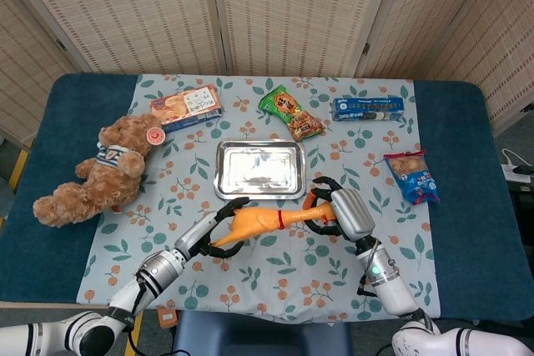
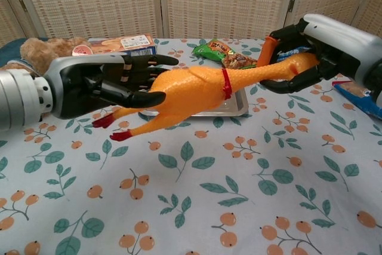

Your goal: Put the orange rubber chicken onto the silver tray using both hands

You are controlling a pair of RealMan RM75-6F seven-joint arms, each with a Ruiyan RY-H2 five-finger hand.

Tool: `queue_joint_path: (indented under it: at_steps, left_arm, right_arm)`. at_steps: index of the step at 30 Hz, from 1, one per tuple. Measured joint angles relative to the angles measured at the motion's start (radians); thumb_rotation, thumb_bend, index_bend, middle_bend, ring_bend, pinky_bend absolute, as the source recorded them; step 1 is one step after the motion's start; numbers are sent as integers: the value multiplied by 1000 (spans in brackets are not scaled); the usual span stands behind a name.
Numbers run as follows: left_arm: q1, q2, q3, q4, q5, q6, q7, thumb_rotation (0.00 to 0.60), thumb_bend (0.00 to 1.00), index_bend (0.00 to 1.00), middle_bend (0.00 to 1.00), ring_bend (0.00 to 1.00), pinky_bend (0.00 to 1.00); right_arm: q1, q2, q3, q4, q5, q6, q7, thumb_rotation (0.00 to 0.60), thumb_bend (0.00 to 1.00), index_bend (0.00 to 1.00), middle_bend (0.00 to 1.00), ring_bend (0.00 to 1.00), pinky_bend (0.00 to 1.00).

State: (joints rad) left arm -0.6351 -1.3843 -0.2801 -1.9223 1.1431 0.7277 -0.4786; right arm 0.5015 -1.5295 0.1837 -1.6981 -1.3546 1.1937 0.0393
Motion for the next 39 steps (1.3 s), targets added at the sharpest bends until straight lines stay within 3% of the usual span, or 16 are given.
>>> queue_joint_path:
  at_steps: [9,19,28,33,39]
  left_arm:
    - [24,44,-11,24,167,-18,-214,600,366,0,0,0,11]
    - [92,80,12,121,211,184,-116,600,362,0,0,0,9]
    - [144,105,69,221,216,273,-2,600,370,0,0,0,9]
    - [154,110,87,246,237,322,66,600,371,0,0,0,9]
    - [156,122,92,272,231,328,48,600,373,0,0,0,9]
  right_arm:
    - [1,-6,7,20,17,-3,-8,600,326,838,579,612,710]
    - [12,-54,53,125,59,2,21,600,326,839,583,612,710]
    - [53,-186,121,325,91,16,84,600,325,847,591,612,710]
    - [95,-291,157,489,108,16,129,600,326,849,593,612,710]
    - [161,-425,191,712,122,-6,199,600,325,855,594,612,710]
